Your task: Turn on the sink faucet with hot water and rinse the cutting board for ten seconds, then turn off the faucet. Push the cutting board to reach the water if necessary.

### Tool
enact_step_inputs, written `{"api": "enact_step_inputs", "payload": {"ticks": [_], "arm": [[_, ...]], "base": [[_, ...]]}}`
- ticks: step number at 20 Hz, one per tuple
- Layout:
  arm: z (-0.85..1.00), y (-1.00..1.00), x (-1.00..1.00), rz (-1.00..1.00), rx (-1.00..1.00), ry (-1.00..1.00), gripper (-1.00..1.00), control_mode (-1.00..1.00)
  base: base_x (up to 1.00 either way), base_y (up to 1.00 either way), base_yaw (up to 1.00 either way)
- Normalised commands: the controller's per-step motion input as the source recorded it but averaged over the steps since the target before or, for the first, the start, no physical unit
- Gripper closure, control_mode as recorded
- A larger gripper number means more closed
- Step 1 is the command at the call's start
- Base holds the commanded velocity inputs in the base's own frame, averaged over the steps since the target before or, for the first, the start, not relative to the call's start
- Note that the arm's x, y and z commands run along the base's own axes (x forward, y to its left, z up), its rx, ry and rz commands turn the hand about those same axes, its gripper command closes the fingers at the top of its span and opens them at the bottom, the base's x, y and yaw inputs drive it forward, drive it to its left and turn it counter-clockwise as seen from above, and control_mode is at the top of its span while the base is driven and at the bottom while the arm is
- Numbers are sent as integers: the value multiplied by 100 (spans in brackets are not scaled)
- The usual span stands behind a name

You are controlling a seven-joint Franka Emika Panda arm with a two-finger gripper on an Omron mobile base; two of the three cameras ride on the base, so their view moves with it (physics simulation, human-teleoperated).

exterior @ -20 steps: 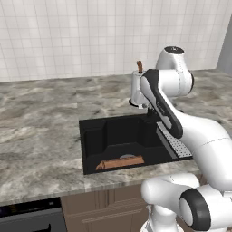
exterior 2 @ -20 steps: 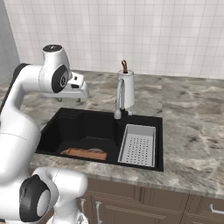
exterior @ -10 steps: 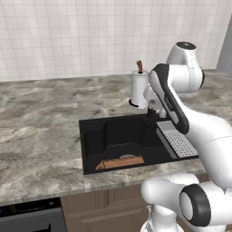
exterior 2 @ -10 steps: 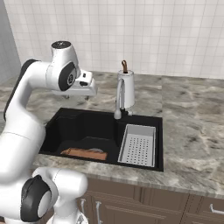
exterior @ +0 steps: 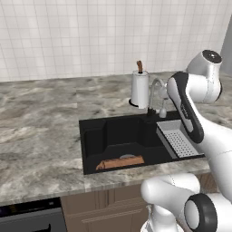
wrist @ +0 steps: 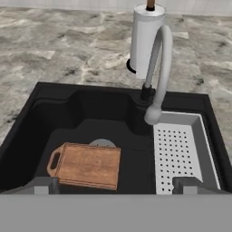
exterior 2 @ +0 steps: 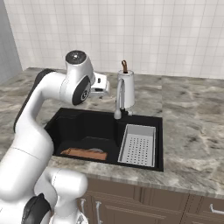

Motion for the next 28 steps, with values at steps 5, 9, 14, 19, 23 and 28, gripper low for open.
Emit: {"api": "enact_step_inputs", "payload": {"ticks": [5, 9, 14, 19, 23, 28], "arm": [[1, -24, 21, 0, 0, -2, -100, -100], [1, -33, 34, 0, 0, 1, -100, -100], [0, -44, 32, 0, 4, 0, -100, -100], [-2, -8, 26, 0, 0, 0, -100, -100], [-15, 0, 23, 0, 0, 0, -100, -100], [-27, 0, 27, 0, 0, -1, -100, -100]], "base": [[0, 0, 0], [0, 0, 0], [0, 0, 0], [0, 0, 0], [0, 0, 0], [0, 0, 0]]}}
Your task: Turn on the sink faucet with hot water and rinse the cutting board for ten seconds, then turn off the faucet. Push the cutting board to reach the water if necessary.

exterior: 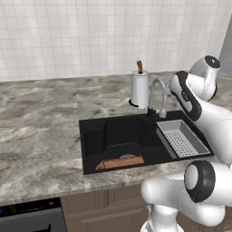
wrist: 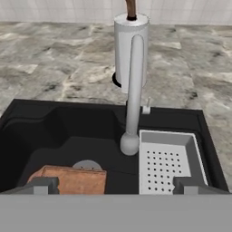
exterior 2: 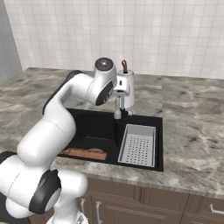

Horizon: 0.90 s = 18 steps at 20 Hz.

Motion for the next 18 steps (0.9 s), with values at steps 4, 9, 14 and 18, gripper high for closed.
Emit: {"api": "enact_step_inputs", "payload": {"ticks": [4, 9, 14, 18], "arm": [[-17, -3, 21, 0, 0, -1, -100, -100], [-8, -18, 28, 0, 0, -2, -100, -100], [-2, -11, 27, 0, 1, 0, -100, -100], [-4, 0, 22, 0, 0, 0, -100, -100]], "base": [[0, 0, 0], [0, 0, 0], [0, 0, 0], [0, 0, 0]]}}
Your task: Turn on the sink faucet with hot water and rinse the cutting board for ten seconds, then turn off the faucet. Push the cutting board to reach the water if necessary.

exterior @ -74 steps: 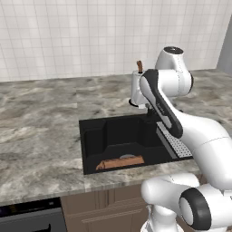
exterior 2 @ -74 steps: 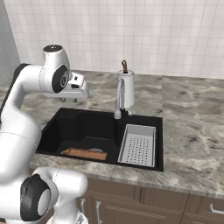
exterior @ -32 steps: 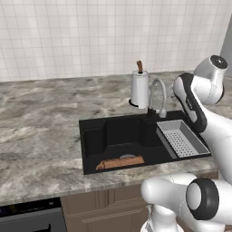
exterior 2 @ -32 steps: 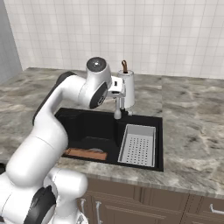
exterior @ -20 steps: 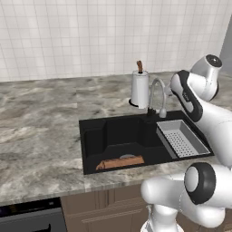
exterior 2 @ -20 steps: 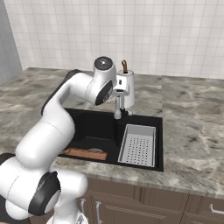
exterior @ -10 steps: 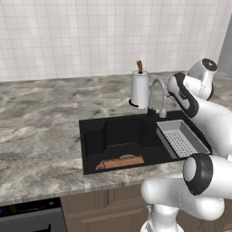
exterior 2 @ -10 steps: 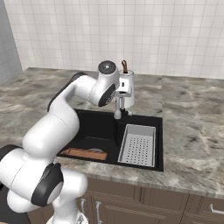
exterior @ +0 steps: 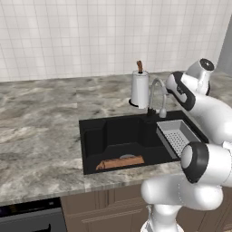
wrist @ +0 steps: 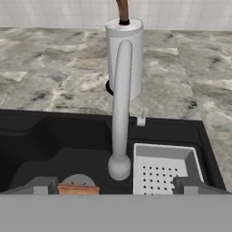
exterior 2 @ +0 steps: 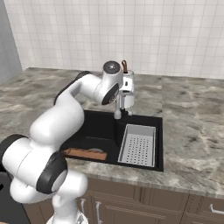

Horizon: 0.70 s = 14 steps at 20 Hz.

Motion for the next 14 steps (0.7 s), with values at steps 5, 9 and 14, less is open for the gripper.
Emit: {"api": "enact_step_inputs", "payload": {"ticks": [5, 9, 14], "arm": [[-16, 0, 29, 0, 0, 0, -100, -100], [-19, 0, 23, 0, 0, 0, -100, -100], [-15, 0, 3, 0, 0, 0, -100, -100]], "base": [[0, 0, 0], [0, 0, 0], [0, 0, 0]]}}
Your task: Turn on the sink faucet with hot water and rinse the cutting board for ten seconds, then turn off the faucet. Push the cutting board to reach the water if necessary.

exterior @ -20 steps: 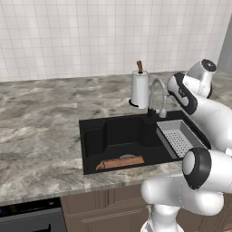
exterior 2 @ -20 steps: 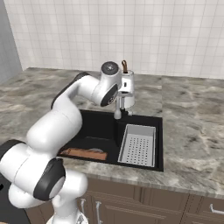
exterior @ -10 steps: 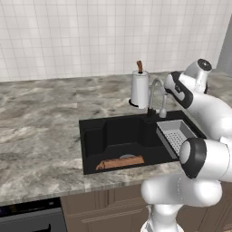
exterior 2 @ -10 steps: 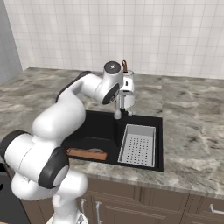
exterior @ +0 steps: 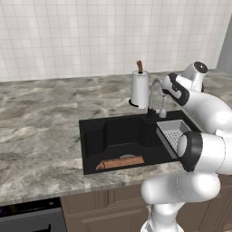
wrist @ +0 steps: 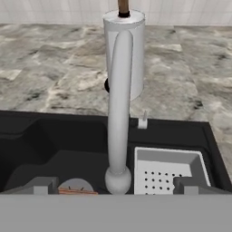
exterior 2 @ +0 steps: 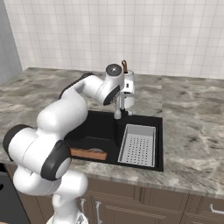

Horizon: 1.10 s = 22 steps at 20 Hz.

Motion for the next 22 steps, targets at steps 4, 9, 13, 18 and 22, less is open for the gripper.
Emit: {"api": "enact_step_inputs", "payload": {"ticks": [4, 9, 13, 18, 22], "arm": [[-17, 0, 3, 0, 0, 0, -100, -100], [-22, 0, 3, 0, 0, 0, -100, -100], [-22, 0, 9, 0, 0, 0, -100, -100], [-23, 0, 13, 0, 0, 0, -100, -100], [-20, 0, 19, 0, 0, 0, -100, -100]], "base": [[0, 0, 0], [0, 0, 0], [0, 0, 0], [0, 0, 0], [0, 0, 0]]}}
